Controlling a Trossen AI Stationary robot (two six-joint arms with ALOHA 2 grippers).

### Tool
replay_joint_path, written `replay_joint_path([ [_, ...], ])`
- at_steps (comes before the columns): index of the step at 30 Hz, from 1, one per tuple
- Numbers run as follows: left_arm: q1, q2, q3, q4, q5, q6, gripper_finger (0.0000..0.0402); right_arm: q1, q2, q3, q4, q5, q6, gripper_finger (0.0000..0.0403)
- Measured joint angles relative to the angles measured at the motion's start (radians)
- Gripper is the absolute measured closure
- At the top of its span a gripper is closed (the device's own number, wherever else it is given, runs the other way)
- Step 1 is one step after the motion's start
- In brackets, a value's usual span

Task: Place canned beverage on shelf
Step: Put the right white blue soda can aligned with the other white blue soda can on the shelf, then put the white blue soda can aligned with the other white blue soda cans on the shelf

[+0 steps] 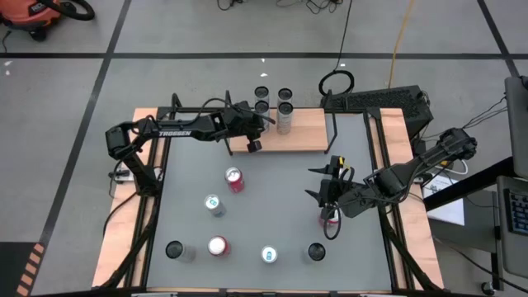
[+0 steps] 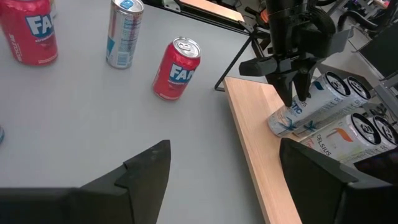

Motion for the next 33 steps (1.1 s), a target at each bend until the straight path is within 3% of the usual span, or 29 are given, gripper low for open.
replay_joint_path([
  [19,-0.020,-0.012,0.003,-0.034,-0.007,-0.011,0.0259,0.001,0.000,0.000,-0.008,-0.004,0.033,0.0140],
  [26,-0.124,-0.085,0.021,-0.187,0.005,-0.137,0.0259,0.001,0.000,0.000,0.011,-0.002,0.060,0.0140],
  [33,-0.309,-0.148,0.023,-0.280,0.005,-0.221,0.0259,0.001,0.030,0.000,0.052,-0.004,0.088,0.0140],
])
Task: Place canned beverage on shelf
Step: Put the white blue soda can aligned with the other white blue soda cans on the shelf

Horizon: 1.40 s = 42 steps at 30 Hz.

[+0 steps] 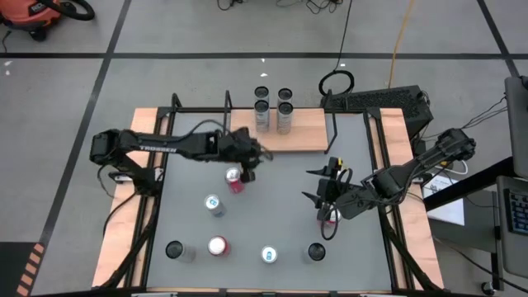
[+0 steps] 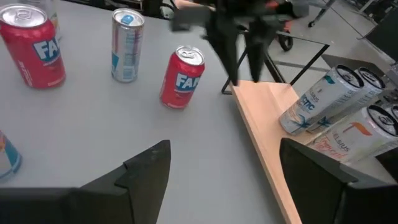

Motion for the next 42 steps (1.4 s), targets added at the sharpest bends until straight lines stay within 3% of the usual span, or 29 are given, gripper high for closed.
replay_joint_path([
  [7,-0.234,-0.026,0.000,-0.056,-0.088,-0.144,0.0259,0.019,0.070,0.000,0.030,-0.024,0.073,0.0140],
  [15,-0.449,-0.030,0.000,-0.005,-0.240,-0.173,0.0259,0.063,0.165,0.000,0.234,-0.024,0.011,0.0140],
  [26,-0.609,-0.028,0.000,0.042,-0.342,-0.277,0.0259,0.104,0.267,0.000,0.486,-0.030,-0.066,0.0140],
  [31,-0.663,-0.014,-0.002,0.058,-0.380,-0.330,0.0259,0.111,0.286,0.000,0.540,-0.117,-0.008,0.0140],
  [36,-0.716,-0.003,-0.002,0.100,-0.424,-0.353,0.0259,0.111,0.270,0.021,0.484,-0.211,0.093,0.0140],
  [42,-0.771,0.035,-0.002,0.177,-0.502,-0.355,0.0259,0.110,0.257,0.218,0.096,-0.205,0.261,0.0140],
])
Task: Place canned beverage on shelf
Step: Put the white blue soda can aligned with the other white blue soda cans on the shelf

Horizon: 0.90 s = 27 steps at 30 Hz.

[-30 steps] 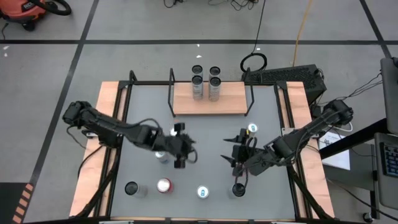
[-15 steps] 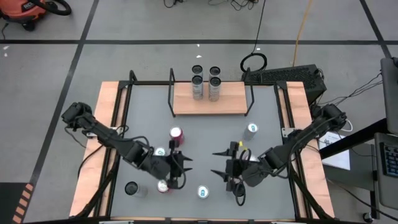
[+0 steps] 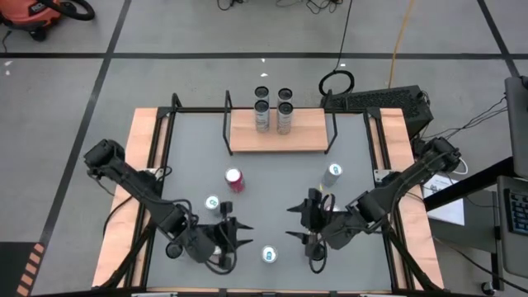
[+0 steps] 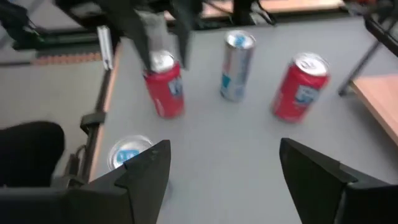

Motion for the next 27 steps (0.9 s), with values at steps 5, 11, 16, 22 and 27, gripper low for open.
replay_joint_path([
  [5,-0.051,0.027,0.001,0.046,-0.026,-0.001,0.0259,0.001,0.010,0.123,-0.121,-0.075,-0.012,0.0140],
  [11,-0.107,0.028,0.001,0.043,-0.032,-0.001,0.0259,0.035,0.020,0.166,-0.194,-0.263,0.124,0.0140],
  [16,-0.122,0.028,0.001,0.049,-0.085,0.000,0.0259,0.092,0.075,0.227,-0.312,-0.292,0.289,0.0140],
  [22,-0.111,0.028,0.001,0.055,-0.112,-0.001,0.0259,0.148,0.166,0.418,-0.558,-0.320,0.375,0.0140],
  [27,-0.110,0.028,0.001,0.063,-0.112,0.000,0.0259,0.178,0.274,0.559,-0.694,-0.328,0.337,0.0140],
])
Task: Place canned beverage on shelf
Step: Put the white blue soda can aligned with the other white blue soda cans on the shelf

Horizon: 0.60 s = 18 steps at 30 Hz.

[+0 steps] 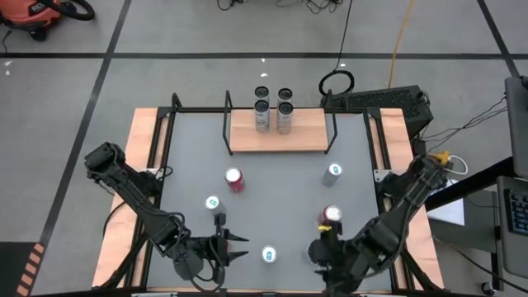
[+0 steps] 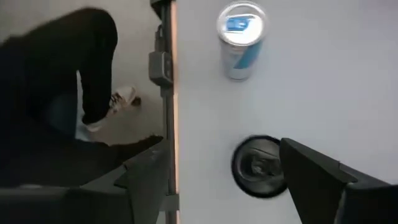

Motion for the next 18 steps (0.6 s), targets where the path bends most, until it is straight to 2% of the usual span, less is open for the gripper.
replay_joint_path([
  [6,0.000,0.000,0.000,0.000,0.003,0.001,0.0259,0.007,0.106,0.057,-0.026,-0.043,-0.052,0.0135],
  [11,0.002,0.000,0.000,0.001,0.004,0.000,0.0259,-0.004,0.117,0.059,-0.116,-0.110,0.018,0.0092],
  [18,0.005,0.000,0.000,0.001,0.003,0.000,0.0259,0.006,0.103,0.060,-0.188,-0.017,-0.032,0.0030],
])
